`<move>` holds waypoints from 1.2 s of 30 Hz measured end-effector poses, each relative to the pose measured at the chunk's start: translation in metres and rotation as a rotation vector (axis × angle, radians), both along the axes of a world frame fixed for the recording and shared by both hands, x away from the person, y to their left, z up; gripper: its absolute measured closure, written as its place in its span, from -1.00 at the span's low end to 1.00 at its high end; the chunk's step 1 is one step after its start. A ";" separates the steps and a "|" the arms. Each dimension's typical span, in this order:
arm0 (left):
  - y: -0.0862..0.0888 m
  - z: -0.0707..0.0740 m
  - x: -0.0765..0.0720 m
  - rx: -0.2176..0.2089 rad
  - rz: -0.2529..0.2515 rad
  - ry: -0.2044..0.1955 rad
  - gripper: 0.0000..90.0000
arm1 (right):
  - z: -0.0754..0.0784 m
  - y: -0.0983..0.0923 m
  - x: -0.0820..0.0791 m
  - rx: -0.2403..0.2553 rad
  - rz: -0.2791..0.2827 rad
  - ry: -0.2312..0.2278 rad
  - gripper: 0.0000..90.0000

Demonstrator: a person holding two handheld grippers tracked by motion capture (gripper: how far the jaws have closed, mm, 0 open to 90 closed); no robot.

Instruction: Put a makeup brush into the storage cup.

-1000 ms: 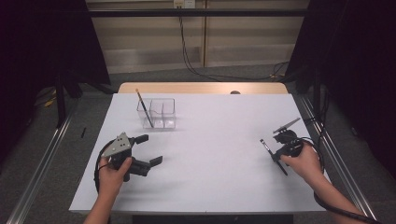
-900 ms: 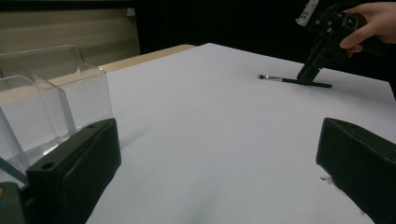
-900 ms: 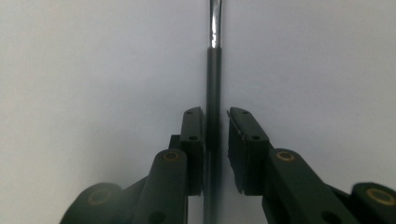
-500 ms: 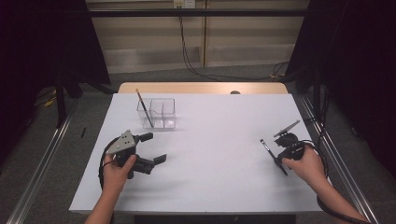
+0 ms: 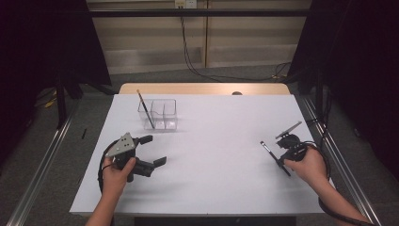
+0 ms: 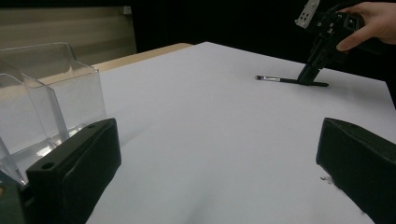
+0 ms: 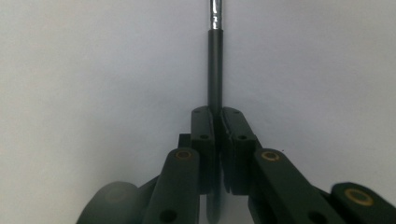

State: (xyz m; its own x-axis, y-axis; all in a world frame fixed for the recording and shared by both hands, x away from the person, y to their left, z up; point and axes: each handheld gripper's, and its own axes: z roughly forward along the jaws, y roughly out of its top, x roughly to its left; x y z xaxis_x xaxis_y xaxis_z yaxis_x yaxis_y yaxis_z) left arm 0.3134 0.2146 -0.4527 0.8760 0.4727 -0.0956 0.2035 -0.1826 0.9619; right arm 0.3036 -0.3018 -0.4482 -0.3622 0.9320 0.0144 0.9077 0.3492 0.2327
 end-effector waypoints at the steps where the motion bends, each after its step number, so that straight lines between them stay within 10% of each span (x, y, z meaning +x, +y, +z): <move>1: 0.001 0.000 0.000 0.002 0.001 -0.002 -1.00 | 0.001 -0.001 0.000 0.009 -0.010 -0.013 0.87; 12: 0.008 0.000 -0.005 -0.003 0.030 0.000 -1.00 | 0.011 0.005 0.004 0.175 -0.010 -0.164 0.87; 30: 0.007 -0.001 -0.006 0.003 0.028 0.005 -1.00 | 0.004 0.020 -0.010 0.548 -0.014 -0.599 0.87; 36: 0.007 -0.002 -0.006 -0.002 0.030 0.017 -1.00 | 0.000 0.026 -0.013 0.601 0.018 -0.700 0.87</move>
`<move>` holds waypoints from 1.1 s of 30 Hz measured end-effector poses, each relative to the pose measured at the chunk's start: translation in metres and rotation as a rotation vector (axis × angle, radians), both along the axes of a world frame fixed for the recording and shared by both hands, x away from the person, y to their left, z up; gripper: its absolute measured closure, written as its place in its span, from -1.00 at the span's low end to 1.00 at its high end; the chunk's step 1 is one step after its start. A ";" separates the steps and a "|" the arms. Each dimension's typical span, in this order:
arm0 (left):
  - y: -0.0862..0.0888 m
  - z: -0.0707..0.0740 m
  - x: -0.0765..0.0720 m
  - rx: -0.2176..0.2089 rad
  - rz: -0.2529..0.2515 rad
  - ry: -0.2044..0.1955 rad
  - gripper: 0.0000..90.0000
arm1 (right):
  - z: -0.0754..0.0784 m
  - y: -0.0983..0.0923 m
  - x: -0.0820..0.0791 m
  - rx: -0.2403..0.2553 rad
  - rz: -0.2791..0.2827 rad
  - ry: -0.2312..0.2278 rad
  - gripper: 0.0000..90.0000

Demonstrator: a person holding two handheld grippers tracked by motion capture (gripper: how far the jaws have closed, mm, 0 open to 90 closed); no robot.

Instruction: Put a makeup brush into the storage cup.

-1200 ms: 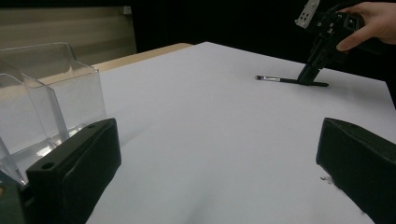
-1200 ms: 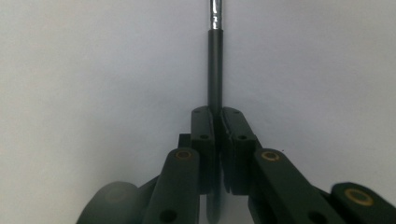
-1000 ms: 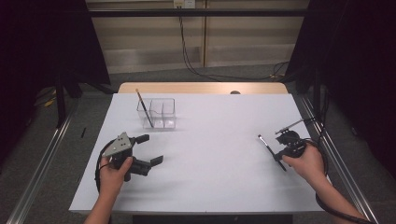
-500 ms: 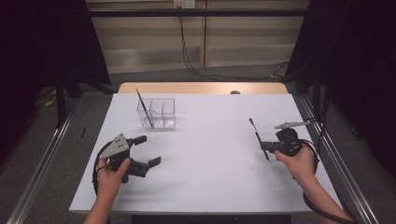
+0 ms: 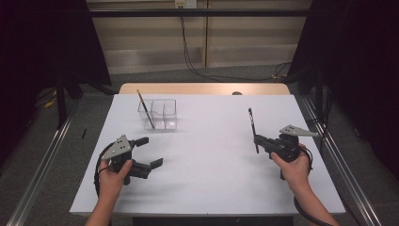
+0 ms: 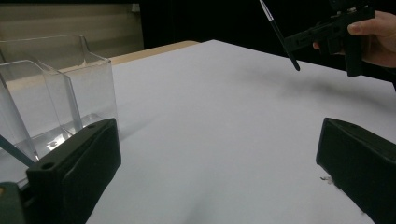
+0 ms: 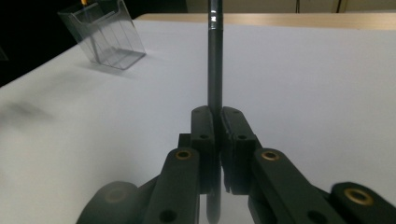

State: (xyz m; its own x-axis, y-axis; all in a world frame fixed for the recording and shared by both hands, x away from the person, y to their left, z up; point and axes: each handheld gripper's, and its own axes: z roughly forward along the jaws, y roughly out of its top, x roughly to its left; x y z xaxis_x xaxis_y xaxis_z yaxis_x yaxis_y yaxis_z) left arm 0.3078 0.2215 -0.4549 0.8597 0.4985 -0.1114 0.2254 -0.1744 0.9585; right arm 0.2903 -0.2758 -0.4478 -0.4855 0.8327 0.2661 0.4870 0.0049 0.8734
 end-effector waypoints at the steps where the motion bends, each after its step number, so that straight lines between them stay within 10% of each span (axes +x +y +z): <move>1: 0.000 0.000 0.000 0.004 -0.004 -0.002 -1.00 | -0.001 0.001 -0.001 0.009 -0.002 -0.008 0.87; 18: -0.005 -0.001 0.000 -0.012 -0.008 0.014 -1.00 | 0.002 0.032 -0.003 0.070 0.104 -0.138 0.87; 33: -0.009 -0.002 -0.001 -0.024 -0.018 0.031 -1.00 | 0.002 0.070 -0.002 0.066 0.240 -0.154 0.87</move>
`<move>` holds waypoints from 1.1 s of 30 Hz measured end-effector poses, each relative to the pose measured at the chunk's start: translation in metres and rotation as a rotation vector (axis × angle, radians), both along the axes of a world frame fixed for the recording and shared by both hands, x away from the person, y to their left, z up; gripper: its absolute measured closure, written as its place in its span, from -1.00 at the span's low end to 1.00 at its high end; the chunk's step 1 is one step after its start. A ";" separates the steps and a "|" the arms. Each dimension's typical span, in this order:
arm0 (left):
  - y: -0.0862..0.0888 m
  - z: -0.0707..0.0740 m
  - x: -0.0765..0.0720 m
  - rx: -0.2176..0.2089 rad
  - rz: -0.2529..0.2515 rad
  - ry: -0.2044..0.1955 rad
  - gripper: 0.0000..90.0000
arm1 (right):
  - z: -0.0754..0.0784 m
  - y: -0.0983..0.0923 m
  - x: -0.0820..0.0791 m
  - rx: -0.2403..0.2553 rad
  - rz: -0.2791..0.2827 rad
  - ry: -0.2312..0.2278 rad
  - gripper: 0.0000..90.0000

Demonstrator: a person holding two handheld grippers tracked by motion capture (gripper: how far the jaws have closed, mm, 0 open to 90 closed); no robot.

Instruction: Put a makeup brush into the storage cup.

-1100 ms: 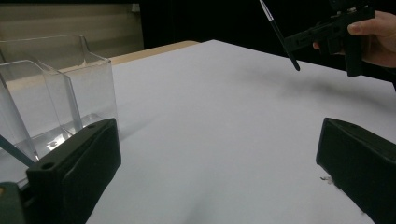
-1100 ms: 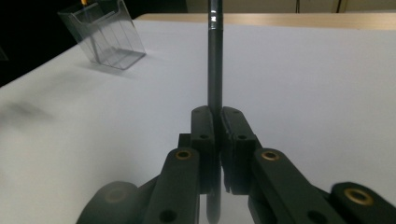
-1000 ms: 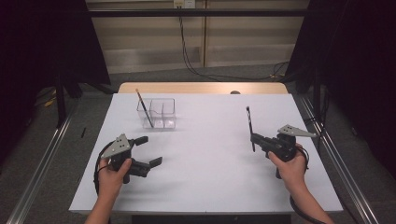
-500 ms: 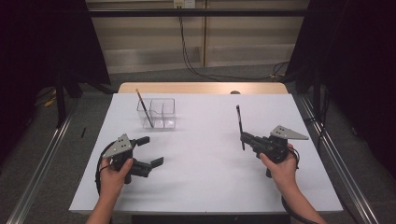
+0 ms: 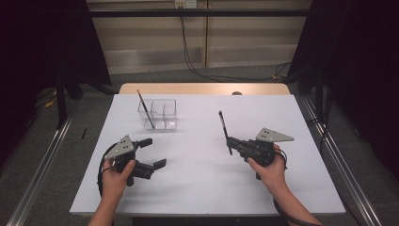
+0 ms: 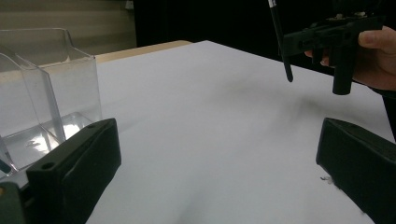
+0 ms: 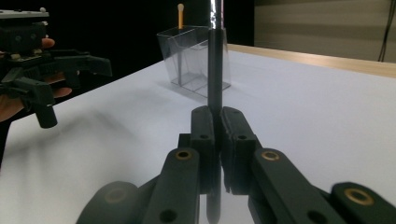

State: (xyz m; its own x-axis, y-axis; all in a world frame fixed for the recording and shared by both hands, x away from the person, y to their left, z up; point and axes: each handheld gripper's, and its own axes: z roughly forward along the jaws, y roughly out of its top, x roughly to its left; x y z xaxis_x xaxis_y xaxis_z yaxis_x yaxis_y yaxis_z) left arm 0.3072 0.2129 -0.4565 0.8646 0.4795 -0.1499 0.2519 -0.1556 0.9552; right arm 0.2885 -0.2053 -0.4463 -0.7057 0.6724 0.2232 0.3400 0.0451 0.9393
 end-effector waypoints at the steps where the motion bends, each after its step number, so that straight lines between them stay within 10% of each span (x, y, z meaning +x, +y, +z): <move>1: 0.000 0.000 0.000 0.001 0.002 0.001 -1.00 | 0.000 0.002 0.000 0.002 0.003 -0.001 0.87; 33: -0.036 0.015 0.015 -0.046 -0.057 0.035 -1.00 | -0.007 0.028 -0.002 0.006 0.113 -0.023 0.87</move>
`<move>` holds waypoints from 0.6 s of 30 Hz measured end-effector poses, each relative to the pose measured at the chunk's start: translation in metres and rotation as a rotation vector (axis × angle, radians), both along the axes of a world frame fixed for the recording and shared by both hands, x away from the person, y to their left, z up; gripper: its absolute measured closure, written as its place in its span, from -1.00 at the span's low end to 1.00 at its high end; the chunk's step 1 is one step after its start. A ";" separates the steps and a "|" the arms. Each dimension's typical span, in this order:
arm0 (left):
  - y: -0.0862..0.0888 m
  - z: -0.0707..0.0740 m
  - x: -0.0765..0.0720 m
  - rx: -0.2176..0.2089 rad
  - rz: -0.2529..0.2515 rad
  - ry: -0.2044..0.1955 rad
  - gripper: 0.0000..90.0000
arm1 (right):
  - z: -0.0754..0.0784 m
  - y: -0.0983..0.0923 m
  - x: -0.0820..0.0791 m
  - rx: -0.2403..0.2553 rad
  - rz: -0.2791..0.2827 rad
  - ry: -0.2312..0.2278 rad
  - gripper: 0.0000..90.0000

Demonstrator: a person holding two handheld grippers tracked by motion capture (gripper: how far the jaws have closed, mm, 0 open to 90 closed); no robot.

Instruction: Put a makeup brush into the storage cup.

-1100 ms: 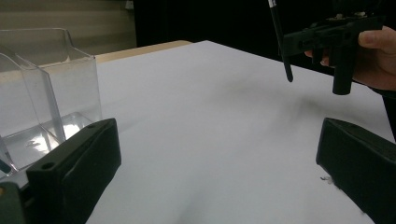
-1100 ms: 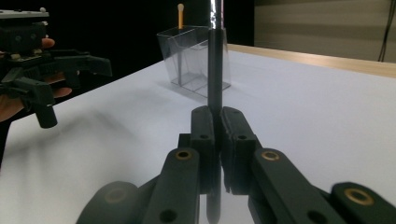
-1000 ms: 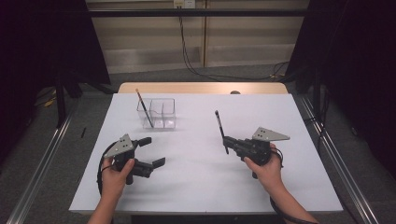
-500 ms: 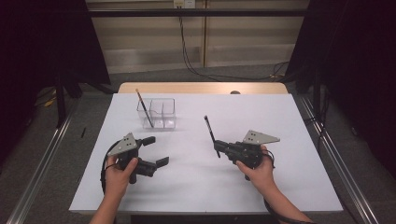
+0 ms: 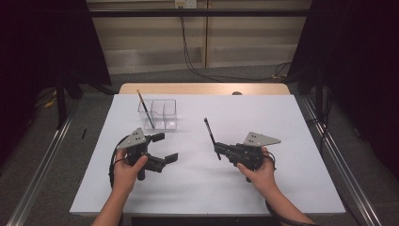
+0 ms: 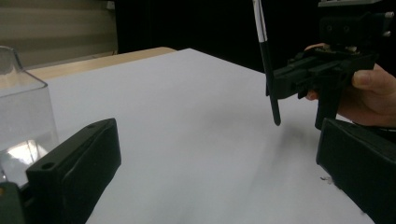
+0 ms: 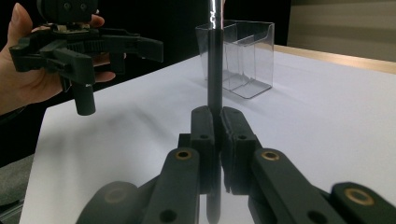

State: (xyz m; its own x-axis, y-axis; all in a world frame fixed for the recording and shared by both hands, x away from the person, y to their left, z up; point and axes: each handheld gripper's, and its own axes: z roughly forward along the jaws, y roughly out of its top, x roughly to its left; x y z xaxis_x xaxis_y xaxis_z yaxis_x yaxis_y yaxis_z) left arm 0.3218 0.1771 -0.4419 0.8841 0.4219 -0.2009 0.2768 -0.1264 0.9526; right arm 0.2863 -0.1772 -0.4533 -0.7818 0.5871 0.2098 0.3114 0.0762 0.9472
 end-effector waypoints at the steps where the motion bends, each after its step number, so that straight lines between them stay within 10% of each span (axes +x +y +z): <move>1: 0.000 0.000 0.000 0.000 0.000 0.000 -1.00 | 0.000 0.000 0.000 0.000 0.000 0.000 0.87; 18: -0.045 0.005 0.015 -0.056 -0.045 0.035 -1.00 | 0.001 -0.001 -0.001 0.011 0.003 -0.006 0.87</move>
State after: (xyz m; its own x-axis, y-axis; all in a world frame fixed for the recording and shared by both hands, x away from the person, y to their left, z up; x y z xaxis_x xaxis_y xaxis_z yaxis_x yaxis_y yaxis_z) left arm 0.3365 0.1318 -0.4372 0.8940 0.3689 -0.2543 0.3056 -0.0869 0.9482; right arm 0.2856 -0.1784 -0.4518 -0.7850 0.5824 0.2115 0.3052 0.0664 0.9500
